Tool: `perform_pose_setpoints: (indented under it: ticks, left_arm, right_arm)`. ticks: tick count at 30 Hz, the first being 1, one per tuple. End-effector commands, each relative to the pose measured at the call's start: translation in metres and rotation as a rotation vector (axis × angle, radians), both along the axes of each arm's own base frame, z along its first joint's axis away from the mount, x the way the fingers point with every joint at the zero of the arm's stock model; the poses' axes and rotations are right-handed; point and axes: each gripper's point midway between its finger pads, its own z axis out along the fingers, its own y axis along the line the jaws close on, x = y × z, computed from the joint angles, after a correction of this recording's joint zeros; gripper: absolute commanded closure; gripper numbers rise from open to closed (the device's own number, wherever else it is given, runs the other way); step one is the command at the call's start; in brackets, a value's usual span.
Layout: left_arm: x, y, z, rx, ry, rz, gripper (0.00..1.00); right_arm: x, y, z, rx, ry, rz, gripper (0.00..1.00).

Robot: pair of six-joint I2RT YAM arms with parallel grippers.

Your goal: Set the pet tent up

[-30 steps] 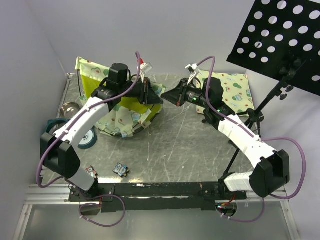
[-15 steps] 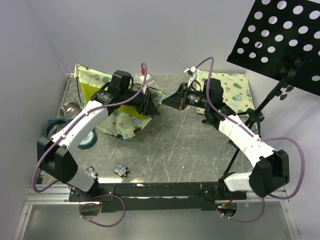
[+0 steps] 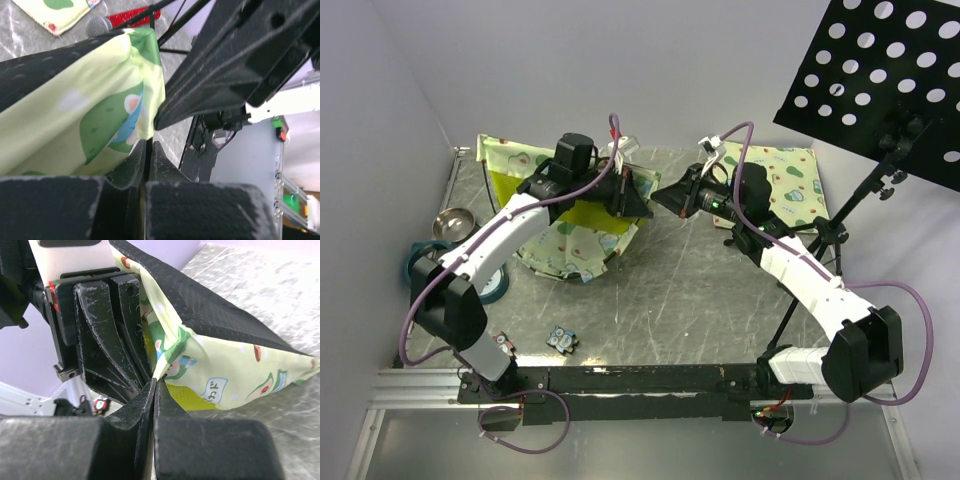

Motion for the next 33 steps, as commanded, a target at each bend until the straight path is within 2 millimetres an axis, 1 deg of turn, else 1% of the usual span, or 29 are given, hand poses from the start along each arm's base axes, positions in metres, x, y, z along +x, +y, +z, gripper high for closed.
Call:
perform_pose_setpoints:
  ticks: [1, 4, 6, 8, 10, 11, 12, 13, 14, 15, 16, 18, 20, 22, 24, 25, 26, 28, 29, 30, 31, 33]
  left_arm:
    - [0.023, -0.018, 0.084, -0.208, -0.213, 0.02, 0.99]
    - [0.022, -0.021, 0.091, -0.237, -0.238, 0.006, 0.99]
    - [0.023, -0.025, 0.092, -0.234, -0.266, -0.001, 0.99]
    - [0.022, -0.029, 0.097, -0.232, -0.319, -0.029, 0.99]
    - [0.018, -0.033, 0.094, -0.203, -0.354, -0.079, 0.99]
    - [0.016, -0.032, 0.091, -0.169, -0.349, -0.092, 0.85]
    - [0.016, -0.029, 0.089, -0.145, -0.383, -0.097, 0.74]
    - [0.016, -0.024, 0.085, -0.109, -0.394, -0.09, 0.58]
    - [0.014, -0.019, 0.083, -0.074, -0.428, -0.089, 0.38]
    - [0.009, -0.011, 0.075, -0.027, -0.431, -0.097, 0.3]
    - [0.004, -0.004, 0.071, 0.008, -0.481, -0.12, 0.23]
    - [-0.009, 0.008, 0.074, 0.043, -0.539, -0.142, 0.14]
    - [-0.024, 0.019, 0.086, 0.033, -0.585, -0.155, 0.08]
    - [-0.038, 0.028, 0.105, -0.008, -0.636, -0.136, 0.03]
    - [-0.042, 0.042, 0.132, -0.068, -0.687, -0.044, 0.01]
    - [-0.04, 0.051, 0.139, -0.087, -0.691, 0.013, 0.0]
    - [-0.034, 0.063, 0.149, -0.102, -0.709, 0.085, 0.0]
    - [-0.018, 0.091, 0.162, -0.124, -0.672, 0.232, 0.02]
    - [-0.006, 0.108, 0.166, -0.121, -0.655, 0.311, 0.02]
    - [0.004, 0.122, 0.169, -0.115, -0.637, 0.376, 0.03]
    - [0.015, 0.137, 0.17, -0.099, -0.621, 0.443, 0.03]
    - [0.034, 0.164, 0.169, -0.061, -0.587, 0.575, 0.04]
  right_arm:
    - [-0.047, 0.024, -0.036, -0.06, 0.094, 0.201, 1.0]
    - [-0.048, 0.024, -0.049, -0.082, 0.112, 0.203, 1.0]
    - [-0.049, 0.023, -0.054, -0.093, 0.116, 0.208, 1.0]
    - [-0.051, 0.023, -0.057, -0.102, 0.116, 0.217, 1.0]
    - [-0.045, 0.018, -0.057, -0.116, 0.105, 0.196, 1.0]
    - [-0.037, 0.01, -0.057, -0.122, 0.109, 0.164, 1.0]
    - [-0.033, 0.006, -0.054, -0.126, 0.1, 0.152, 1.0]
    - [-0.027, -0.001, -0.052, -0.13, 0.093, 0.135, 1.0]
    - [-0.02, -0.009, -0.049, -0.135, 0.073, 0.11, 1.0]
    - [-0.016, -0.02, -0.053, -0.155, 0.084, 0.086, 1.0]
    - [-0.013, -0.027, -0.052, -0.166, 0.07, 0.073, 1.0]
    - [-0.005, -0.041, -0.052, -0.191, 0.048, 0.043, 1.0]
    - [0.001, -0.05, -0.051, -0.213, 0.02, 0.03, 1.0]
    - [0.008, -0.055, -0.05, -0.238, -0.017, 0.023, 1.0]
    - [0.014, -0.056, -0.048, -0.276, -0.078, 0.034, 1.0]
    - [0.019, -0.058, -0.047, -0.299, -0.108, 0.03, 1.0]
    - [0.026, -0.06, -0.047, -0.324, -0.131, 0.023, 1.0]
    - [0.041, -0.066, -0.05, -0.392, -0.173, 0.002, 1.0]
    - [0.052, -0.071, -0.054, -0.431, -0.167, -0.034, 1.0]
    - [0.063, -0.077, -0.052, -0.465, -0.164, -0.071, 1.0]
    - [0.074, -0.085, -0.056, -0.502, -0.142, -0.117, 0.93]
    - [0.082, -0.099, -0.063, -0.553, -0.077, -0.166, 0.73]
